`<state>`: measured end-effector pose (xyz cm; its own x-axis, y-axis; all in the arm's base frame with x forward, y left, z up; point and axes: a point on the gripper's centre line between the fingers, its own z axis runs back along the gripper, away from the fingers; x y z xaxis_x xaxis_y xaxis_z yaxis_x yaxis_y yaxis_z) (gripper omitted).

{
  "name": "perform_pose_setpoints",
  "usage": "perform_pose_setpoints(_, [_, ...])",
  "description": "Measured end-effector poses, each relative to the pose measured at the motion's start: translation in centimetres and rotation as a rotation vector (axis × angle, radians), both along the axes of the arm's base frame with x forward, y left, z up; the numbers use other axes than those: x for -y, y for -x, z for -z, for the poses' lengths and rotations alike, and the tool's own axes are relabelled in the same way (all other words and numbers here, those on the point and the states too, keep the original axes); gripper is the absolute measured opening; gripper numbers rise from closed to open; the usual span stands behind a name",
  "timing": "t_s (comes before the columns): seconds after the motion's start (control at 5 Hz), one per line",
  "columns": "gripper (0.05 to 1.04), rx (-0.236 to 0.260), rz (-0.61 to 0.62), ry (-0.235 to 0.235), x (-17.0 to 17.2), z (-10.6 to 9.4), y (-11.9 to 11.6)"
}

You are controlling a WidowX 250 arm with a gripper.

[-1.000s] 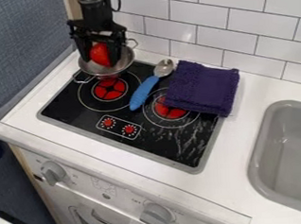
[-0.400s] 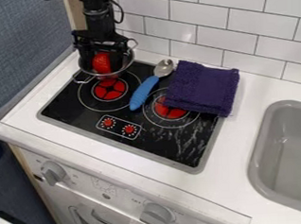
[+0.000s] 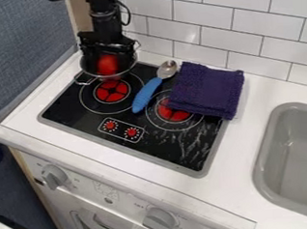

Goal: Put the red object in the silver pot

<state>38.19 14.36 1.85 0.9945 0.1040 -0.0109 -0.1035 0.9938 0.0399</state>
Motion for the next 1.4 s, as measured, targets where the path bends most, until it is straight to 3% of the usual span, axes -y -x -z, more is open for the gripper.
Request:
perform_pose_setpoints(0.2, [1.007, 0.047, 0.020, 0.003, 0.3, -2.1, -0.2])
perform_pose_setpoints(0.4, [1.006, 0.137, 0.070, 0.008, 0.9, -5.9, -0.3])
perform_pose_setpoints(0.6, [1.006, 0.127, 0.109, 0.018, 1.8, -6.4, 0.2])
perform_pose_setpoints(0.8, [1.006, 0.094, 0.139, -0.005, 2.3, -6.4, 0.4])
perform_pose_setpoints(1.4, [1.004, 0.096, 0.142, -0.004, 2.4, -6.3, 0.4])
